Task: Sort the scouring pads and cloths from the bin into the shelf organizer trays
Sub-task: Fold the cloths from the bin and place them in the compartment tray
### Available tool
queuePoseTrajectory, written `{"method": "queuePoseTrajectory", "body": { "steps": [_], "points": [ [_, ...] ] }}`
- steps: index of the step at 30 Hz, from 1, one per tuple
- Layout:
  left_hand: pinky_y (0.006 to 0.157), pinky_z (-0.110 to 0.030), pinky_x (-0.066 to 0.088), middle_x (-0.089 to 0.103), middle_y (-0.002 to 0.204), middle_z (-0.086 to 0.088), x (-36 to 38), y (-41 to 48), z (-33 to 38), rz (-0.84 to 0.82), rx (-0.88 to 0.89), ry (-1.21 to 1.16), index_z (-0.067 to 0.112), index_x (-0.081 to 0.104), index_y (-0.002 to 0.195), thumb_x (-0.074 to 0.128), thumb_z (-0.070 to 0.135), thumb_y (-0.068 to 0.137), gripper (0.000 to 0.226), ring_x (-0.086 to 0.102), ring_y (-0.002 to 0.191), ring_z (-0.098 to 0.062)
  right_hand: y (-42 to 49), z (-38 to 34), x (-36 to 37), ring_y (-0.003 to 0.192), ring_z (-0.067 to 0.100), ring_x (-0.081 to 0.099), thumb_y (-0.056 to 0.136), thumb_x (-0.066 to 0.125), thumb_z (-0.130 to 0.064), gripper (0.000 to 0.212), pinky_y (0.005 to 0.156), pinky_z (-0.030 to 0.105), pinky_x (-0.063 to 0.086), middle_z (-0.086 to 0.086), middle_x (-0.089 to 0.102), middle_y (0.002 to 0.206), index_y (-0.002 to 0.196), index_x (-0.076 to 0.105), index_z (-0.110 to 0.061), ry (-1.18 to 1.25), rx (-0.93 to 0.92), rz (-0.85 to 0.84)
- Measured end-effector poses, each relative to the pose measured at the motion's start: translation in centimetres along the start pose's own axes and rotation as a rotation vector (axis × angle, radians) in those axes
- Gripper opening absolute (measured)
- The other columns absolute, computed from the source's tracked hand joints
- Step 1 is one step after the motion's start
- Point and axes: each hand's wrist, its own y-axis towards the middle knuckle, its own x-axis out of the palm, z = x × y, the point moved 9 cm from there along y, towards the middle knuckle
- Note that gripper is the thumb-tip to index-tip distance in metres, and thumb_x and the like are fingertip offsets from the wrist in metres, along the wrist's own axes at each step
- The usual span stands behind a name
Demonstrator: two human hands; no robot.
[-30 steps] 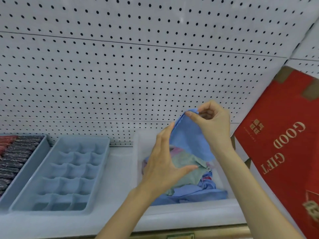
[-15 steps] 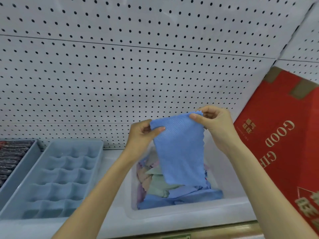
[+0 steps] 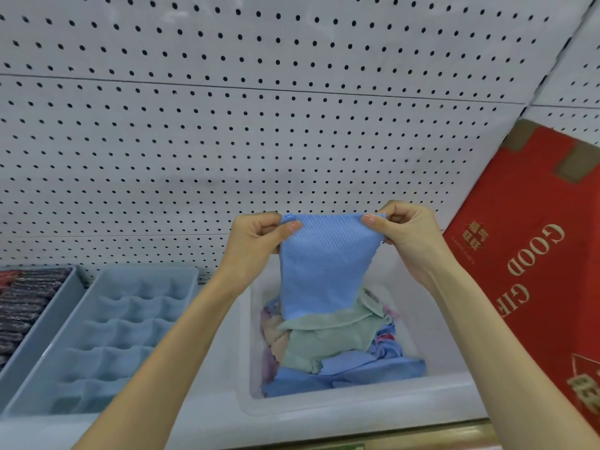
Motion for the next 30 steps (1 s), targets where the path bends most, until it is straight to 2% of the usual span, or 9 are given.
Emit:
{"method": "queuePoseTrajectory", "body": {
  "steps": [2,6,11,13,18,22,25,27,30],
  "points": [
    [0.058,-0.022,0.053,0.054,0.053,0.007,0.1,0.0,0.2,-0.004,-0.005,0.016,-0.003,0.056,0.063,0.061,0.002,0.090,0.028,0.055,0.054,-0.003,0.0,0.0,0.0,0.052,0.009,0.043,0.077,0.074,-0.008,0.026,0.051,0.016,0.037,-0.007,0.054,0.050,0.058,0.057,-0.009,0.009,-0.004,0.007],
    [0.056,-0.023,0.050,0.048,0.072,-0.016,0.3,0.2,0.7,-0.008,0.021,0.009,-0.023,0.048,0.078,0.058,0.007,0.094,0.036,0.049,0.065,-0.016,0.0,0.0,0.1,0.052,0.005,0.050,0.079,0.073,-0.008,0.026,0.054,0.013,0.041,-0.008,0.056,0.052,0.060,0.056,-0.010,-0.008,-0.014,-0.016],
    [0.067,-0.024,0.054,0.059,0.083,-0.018,0.2,0.1,1.0,-0.039,0.010,-0.012,-0.024,0.057,0.091,0.061,0.012,0.092,0.036,0.059,0.074,-0.016,-0.5,-0.4,0.2,0.048,0.010,0.045,0.079,0.074,-0.008,0.018,0.052,0.016,0.041,-0.005,0.056,0.055,0.067,0.060,-0.007,-0.145,-0.025,-0.122],
    [0.072,-0.027,0.056,0.065,0.085,-0.016,-0.1,0.1,0.7,-0.054,-0.033,-0.030,-0.018,0.063,0.092,0.063,0.013,0.090,0.032,0.062,0.076,-0.016,-0.9,-0.4,0.2,0.048,0.011,0.045,0.074,0.075,-0.006,0.011,0.052,0.016,0.042,0.001,0.058,0.058,0.069,0.065,-0.007,-0.143,0.013,-0.202],
    [0.068,-0.021,0.053,0.070,0.074,-0.004,-0.5,-0.5,1.1,-0.078,-0.074,-0.017,0.005,0.073,0.081,0.065,0.010,0.089,0.012,0.064,0.066,-0.011,-1.9,-0.3,0.9,0.047,0.010,0.043,0.069,0.074,-0.018,0.005,0.045,0.018,0.035,0.004,0.053,0.056,0.066,0.070,-0.017,-0.206,0.108,-0.393],
    [0.060,-0.012,0.045,0.064,0.071,-0.007,-0.9,-0.5,2.0,-0.044,-0.041,0.036,-0.006,0.068,0.080,0.063,0.008,0.090,0.018,0.056,0.058,-0.004,-1.4,-1.2,1.3,0.055,0.008,0.055,0.085,0.068,-0.013,0.012,0.054,0.017,0.044,0.000,0.062,0.060,0.076,0.062,-0.009,-0.258,0.070,-0.325],
    [0.053,-0.010,0.041,0.056,0.058,0.004,-1.5,-0.6,1.8,0.056,-0.034,0.058,-0.005,0.065,0.073,0.065,0.005,0.089,0.019,0.047,0.051,-0.001,-1.2,-1.9,1.9,0.053,-0.004,0.049,0.084,0.072,-0.016,0.015,0.057,0.007,0.038,-0.014,0.061,0.059,0.073,0.063,-0.013,-0.419,-0.023,-0.202],
    [0.051,-0.012,0.043,0.058,0.053,0.012,-1.8,-0.9,1.4,0.124,-0.042,0.061,0.006,0.067,0.071,0.066,0.003,0.088,0.017,0.051,0.050,0.002,-1.5,-2.0,2.5,0.052,-0.003,0.050,0.082,0.074,-0.012,0.016,0.056,0.008,0.039,-0.012,0.062,0.059,0.069,0.064,-0.013,-0.348,-0.030,-0.144],
    [0.053,-0.016,0.049,0.068,0.061,0.009,-1.5,-1.7,0.9,0.145,-0.062,0.016,0.014,0.070,0.074,0.068,0.001,0.086,0.017,0.061,0.056,-0.003,-2.6,-1.5,4.1,0.052,0.005,0.054,0.079,0.075,-0.006,0.011,0.055,0.015,0.045,-0.003,0.065,0.059,0.071,0.067,-0.008,-0.124,0.018,-0.107]
  ]
}}
